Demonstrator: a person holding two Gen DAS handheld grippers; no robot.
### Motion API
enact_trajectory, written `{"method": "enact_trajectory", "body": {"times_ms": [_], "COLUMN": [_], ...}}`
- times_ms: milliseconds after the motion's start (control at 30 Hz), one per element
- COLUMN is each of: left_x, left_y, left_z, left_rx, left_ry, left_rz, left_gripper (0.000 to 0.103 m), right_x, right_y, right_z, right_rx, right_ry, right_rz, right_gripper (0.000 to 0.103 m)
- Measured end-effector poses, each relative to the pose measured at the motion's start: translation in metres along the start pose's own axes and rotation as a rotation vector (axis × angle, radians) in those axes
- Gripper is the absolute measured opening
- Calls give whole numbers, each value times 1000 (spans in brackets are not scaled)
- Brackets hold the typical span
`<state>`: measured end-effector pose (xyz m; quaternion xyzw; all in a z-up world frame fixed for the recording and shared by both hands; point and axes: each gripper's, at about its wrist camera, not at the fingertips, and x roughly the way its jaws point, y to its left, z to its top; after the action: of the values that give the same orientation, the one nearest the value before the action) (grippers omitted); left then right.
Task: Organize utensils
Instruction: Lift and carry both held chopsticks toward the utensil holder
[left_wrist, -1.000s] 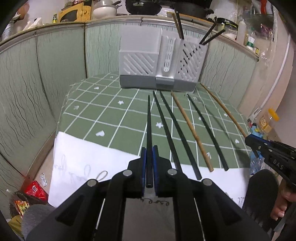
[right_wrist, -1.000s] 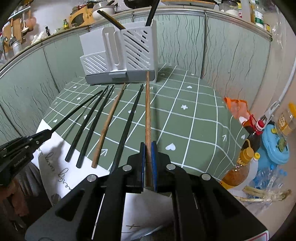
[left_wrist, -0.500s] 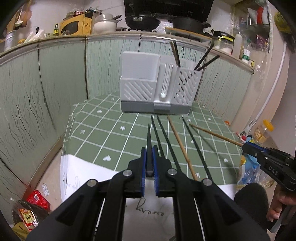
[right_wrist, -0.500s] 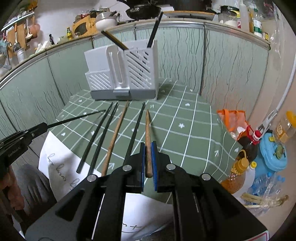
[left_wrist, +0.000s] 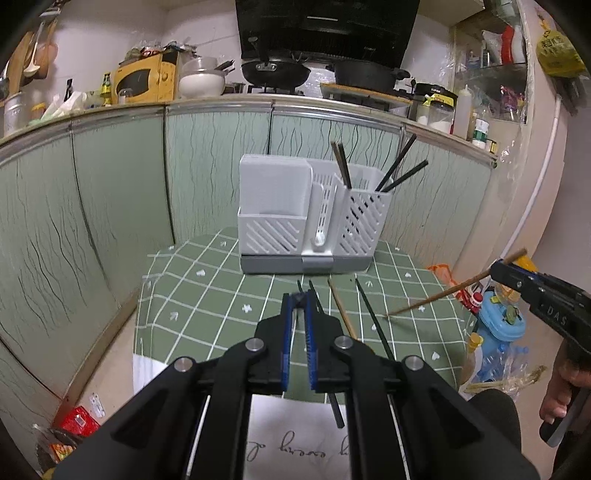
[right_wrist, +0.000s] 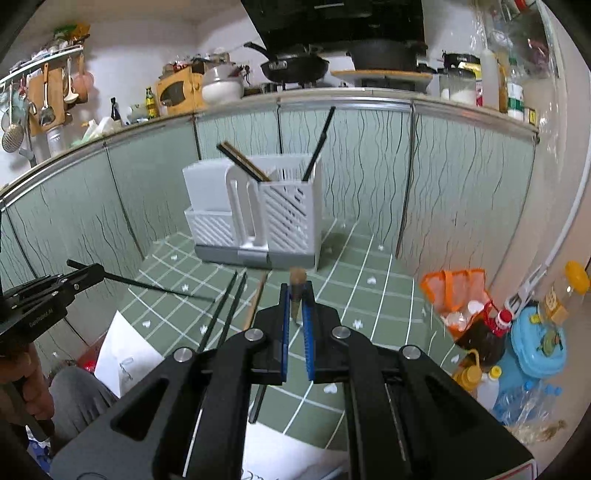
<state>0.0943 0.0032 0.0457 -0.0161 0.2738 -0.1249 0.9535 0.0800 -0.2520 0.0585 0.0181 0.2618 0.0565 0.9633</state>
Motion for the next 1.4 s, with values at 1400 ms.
{"method": "enact_trajectory", "body": {"times_ms": [1400], "left_x": [-8], "left_y": [-19], "left_z": [125], "left_rx": [189], "left_ry": [-43], "left_rz": [-224], "left_gripper": [8], "right_x": [-16], "right_y": [-29], "right_z": [116], "right_rx": [-42], "right_ry": [-62], "right_rz": [137], "right_gripper": [6]}}
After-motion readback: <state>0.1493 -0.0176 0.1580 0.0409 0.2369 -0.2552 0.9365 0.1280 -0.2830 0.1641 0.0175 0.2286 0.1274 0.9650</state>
